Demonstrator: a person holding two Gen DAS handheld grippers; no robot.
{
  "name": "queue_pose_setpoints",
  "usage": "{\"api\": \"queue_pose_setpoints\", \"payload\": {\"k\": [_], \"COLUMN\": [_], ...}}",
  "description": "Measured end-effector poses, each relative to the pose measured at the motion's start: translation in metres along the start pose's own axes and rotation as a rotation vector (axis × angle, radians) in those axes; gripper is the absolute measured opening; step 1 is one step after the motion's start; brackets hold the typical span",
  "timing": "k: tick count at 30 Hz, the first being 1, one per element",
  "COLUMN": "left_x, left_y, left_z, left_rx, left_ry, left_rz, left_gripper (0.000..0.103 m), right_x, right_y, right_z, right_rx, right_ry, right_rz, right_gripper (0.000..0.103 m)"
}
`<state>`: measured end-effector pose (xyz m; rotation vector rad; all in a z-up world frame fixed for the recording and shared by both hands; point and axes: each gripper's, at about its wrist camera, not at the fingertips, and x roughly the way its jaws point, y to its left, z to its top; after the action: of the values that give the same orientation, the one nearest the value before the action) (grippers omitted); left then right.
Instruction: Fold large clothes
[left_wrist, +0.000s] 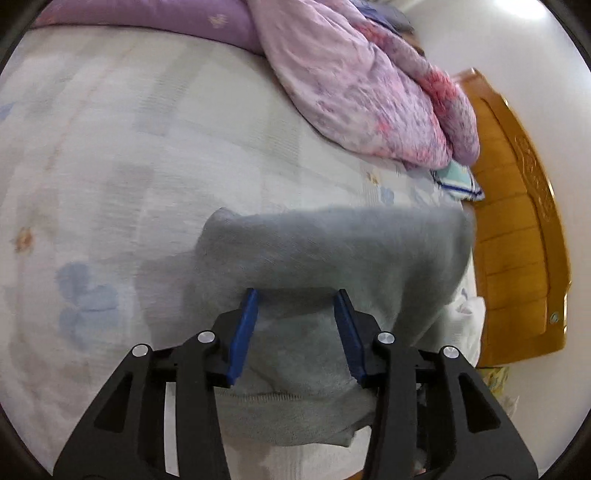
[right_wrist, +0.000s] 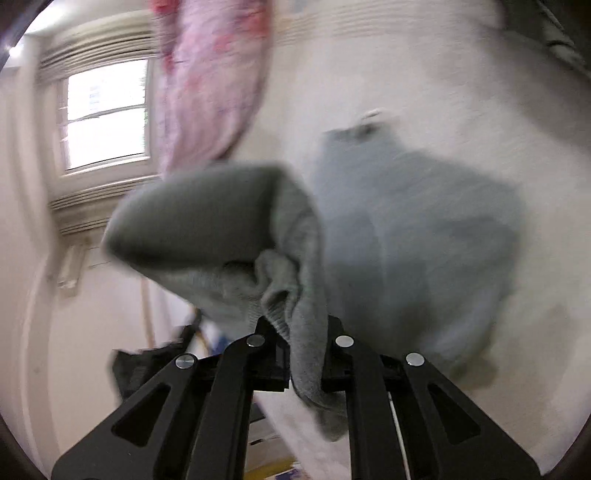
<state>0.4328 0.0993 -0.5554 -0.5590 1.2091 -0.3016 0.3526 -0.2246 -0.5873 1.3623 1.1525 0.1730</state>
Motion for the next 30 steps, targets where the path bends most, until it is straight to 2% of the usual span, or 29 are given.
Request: {"api": "queue_pose_setpoints", "payload": {"k": [5, 7, 13, 16, 19, 21, 25, 26, 29, 30], "left_x": [0.046, 0.061, 0.089, 0.094, 0.095, 0.097, 0.110, 0.114, 0.127, 0.130], "left_y": [-0.016, -0.016, -0.029, -0.030, -0.029, -0.029, -0.028, -0.029, -0.034, -0.035], "left_z": [0.011, 0.009, 0.014, 0.015, 0.017, 0.019, 0.025, 0.026, 0.029, 0.029], "left_rx": [0.051, 0.062, 0.083, 0.083, 0.090, 0.088, 0.084, 0.087, 0.103, 0.109], "left_ry": [0.068, 0.107, 0.134, 0.147, 0.166, 0.176, 0.198, 0.205, 0.227, 0.234], "left_rz": [0.055, 0.076, 0.125, 0.124, 0.120, 0.116, 0.110, 0.112, 0.113, 0.116], "left_gripper": [0.044, 0.044, 0.044, 0.044, 0.044, 0.044, 0.044, 0.044, 0.044, 0.044], "right_x": [-0.004, -0.009, -0.044, -0.050, -0.029, 0.006, 0.056, 0.064, 0.078, 0.080], "right_y": [-0.017, -0.016, 0.018, 0.040, 0.068, 0.085, 0.068, 0.061, 0.038, 0.030], "right_z": [0.005, 0.005, 0.000, -0.002, 0.004, 0.020, 0.042, 0.045, 0.056, 0.060], "right_rx": [-0.015, -0.037, -0.318, -0.408, -0.533, -0.568, -0.551, -0.542, -0.511, -0.497], "right_ry": [0.018, 0.021, -0.003, -0.030, -0.038, -0.008, 0.080, 0.100, 0.121, 0.129], "right_rz": [-0.108, -0.197, -0.339, -0.346, -0.362, -0.341, -0.393, -0.435, -0.522, -0.522], "right_gripper": [0.010, 0.016, 0.016, 0.016, 0.016, 0.016, 0.016, 0.016, 0.000, 0.000]}}
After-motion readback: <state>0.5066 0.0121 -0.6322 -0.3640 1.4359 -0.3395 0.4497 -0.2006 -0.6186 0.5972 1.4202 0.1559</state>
